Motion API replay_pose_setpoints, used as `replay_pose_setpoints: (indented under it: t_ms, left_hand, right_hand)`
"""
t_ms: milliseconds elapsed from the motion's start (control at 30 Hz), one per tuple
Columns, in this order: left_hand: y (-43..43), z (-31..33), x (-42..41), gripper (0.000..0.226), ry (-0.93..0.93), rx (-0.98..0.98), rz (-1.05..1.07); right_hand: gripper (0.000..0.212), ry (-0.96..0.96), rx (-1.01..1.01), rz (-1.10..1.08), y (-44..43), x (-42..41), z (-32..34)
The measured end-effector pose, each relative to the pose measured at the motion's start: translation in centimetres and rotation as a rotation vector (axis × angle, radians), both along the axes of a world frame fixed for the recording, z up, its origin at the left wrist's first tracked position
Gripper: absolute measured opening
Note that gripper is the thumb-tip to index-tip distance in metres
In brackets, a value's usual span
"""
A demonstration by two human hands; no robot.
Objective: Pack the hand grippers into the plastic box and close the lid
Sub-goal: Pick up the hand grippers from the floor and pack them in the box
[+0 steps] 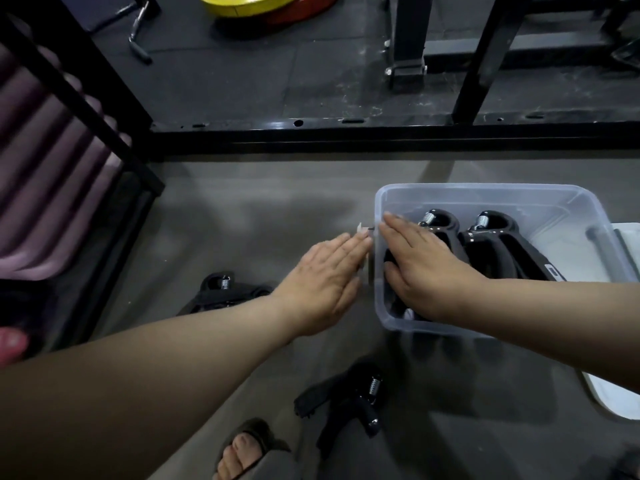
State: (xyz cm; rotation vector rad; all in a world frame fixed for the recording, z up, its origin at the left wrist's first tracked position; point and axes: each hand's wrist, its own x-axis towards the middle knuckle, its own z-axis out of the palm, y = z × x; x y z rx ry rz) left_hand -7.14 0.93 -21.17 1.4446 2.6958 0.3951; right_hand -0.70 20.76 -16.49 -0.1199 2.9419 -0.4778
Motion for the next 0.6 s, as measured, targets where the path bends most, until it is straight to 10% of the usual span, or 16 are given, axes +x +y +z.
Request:
replay_pose_setpoints:
  t_ms: [600]
  left_hand:
    - [-10.2, -3.0, -3.0, 0.064, -0.268, -0.762, 0.281]
  right_hand:
    - [0.062, 0.096, 0.0, 0.001, -4.8, -2.4, -0.7]
